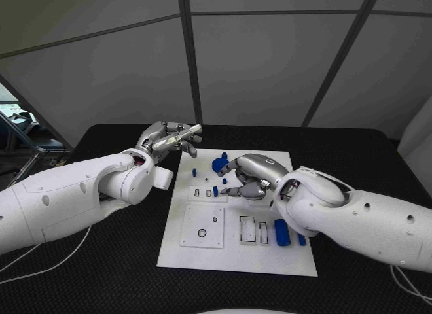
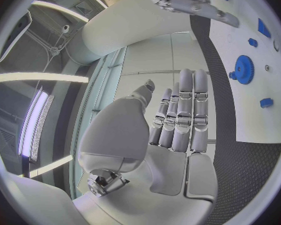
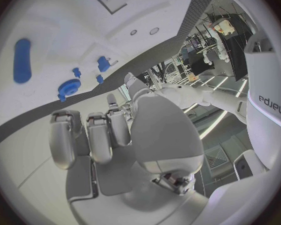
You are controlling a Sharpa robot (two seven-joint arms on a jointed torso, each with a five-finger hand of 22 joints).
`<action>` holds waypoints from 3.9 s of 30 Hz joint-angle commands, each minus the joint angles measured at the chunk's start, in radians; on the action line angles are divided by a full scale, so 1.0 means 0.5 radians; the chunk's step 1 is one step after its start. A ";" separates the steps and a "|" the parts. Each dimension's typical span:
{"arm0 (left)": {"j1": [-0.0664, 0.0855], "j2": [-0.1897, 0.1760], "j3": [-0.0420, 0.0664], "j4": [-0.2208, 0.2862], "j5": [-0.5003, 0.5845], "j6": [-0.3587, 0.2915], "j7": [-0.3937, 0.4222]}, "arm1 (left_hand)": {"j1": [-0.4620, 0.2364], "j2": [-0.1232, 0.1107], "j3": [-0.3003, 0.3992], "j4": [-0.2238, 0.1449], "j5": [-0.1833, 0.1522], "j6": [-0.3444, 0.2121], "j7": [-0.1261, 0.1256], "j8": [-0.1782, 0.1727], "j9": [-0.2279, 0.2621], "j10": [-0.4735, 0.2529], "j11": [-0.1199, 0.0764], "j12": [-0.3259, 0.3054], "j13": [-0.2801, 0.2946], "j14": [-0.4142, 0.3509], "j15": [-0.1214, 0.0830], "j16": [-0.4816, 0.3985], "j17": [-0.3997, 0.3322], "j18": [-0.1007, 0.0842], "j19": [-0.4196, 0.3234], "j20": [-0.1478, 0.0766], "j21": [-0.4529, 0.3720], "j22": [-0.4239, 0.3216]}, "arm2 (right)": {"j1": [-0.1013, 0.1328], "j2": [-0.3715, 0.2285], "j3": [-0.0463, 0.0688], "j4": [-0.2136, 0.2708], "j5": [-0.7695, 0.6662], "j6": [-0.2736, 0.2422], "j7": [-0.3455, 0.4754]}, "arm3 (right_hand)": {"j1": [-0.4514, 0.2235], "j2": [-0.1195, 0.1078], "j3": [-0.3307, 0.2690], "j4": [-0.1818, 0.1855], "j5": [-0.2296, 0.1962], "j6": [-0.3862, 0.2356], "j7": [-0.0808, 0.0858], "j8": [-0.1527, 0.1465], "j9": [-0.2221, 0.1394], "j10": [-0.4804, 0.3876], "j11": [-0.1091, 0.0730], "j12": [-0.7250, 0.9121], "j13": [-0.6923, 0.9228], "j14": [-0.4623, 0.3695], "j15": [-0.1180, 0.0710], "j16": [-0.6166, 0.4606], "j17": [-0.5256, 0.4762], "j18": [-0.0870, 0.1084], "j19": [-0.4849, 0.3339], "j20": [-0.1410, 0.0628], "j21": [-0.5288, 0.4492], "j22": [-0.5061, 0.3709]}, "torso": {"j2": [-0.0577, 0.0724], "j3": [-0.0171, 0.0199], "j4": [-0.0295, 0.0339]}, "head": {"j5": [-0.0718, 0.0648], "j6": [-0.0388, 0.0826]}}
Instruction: Assemble the parts on the task board
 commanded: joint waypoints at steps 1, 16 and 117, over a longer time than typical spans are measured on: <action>0.004 0.003 0.003 -0.014 -0.426 0.175 -0.462 | -0.093 -0.015 -0.149 0.088 -0.034 0.089 -0.068 0.070 0.037 0.142 -0.076 0.134 0.106 0.058 -0.062 0.247 0.199 -0.006 0.052 -0.059 0.135 0.091 | 0.042 -0.098 0.017 0.085 0.279 0.180 0.235 | 0.032 0.007 -0.014 -0.002 0.028 0.075 -0.022 0.043 0.010 -0.076 -0.023 -0.083 0.084 0.141 -0.040 -0.089 0.297 0.057 -0.026 -0.022 -0.117 0.172 | -0.040 0.0051 0.000 | 0.000 -0.003; 0.089 0.135 0.004 -0.120 -1.239 0.839 -1.569 | -0.012 0.216 -0.587 0.328 -0.027 0.020 -0.145 0.378 0.323 -0.013 -0.157 1.030 1.000 0.252 -0.139 2.182 1.793 -0.242 0.636 -0.131 1.358 1.713 | 0.179 -0.464 0.080 0.122 1.031 0.271 0.101 | 0.136 -0.020 0.245 0.100 -0.048 0.255 -0.049 -0.036 -0.025 -0.460 -0.049 -2.306 -1.858 -0.337 -0.051 -2.144 -1.643 0.346 -0.796 -0.045 -1.874 -1.717 | -0.155 0.0425 -0.006 | 0.040 -0.056; 0.208 0.796 -0.148 -0.645 -1.604 1.279 -1.886 | 0.243 0.408 -0.578 0.141 -0.012 -0.139 -0.201 0.707 0.675 0.196 -0.206 2.039 2.050 0.273 -0.183 2.237 1.835 -0.310 0.821 -0.175 1.556 2.087 | 0.235 -0.303 0.085 -0.172 1.228 0.116 0.254 | 0.087 -0.081 0.273 0.144 0.079 0.355 0.002 -0.090 -0.022 -0.408 0.033 -2.657 -2.466 -0.368 0.049 -2.800 -2.047 0.334 -0.700 0.059 -2.530 -2.194 | -0.153 0.0406 0.020 | -0.008 -0.175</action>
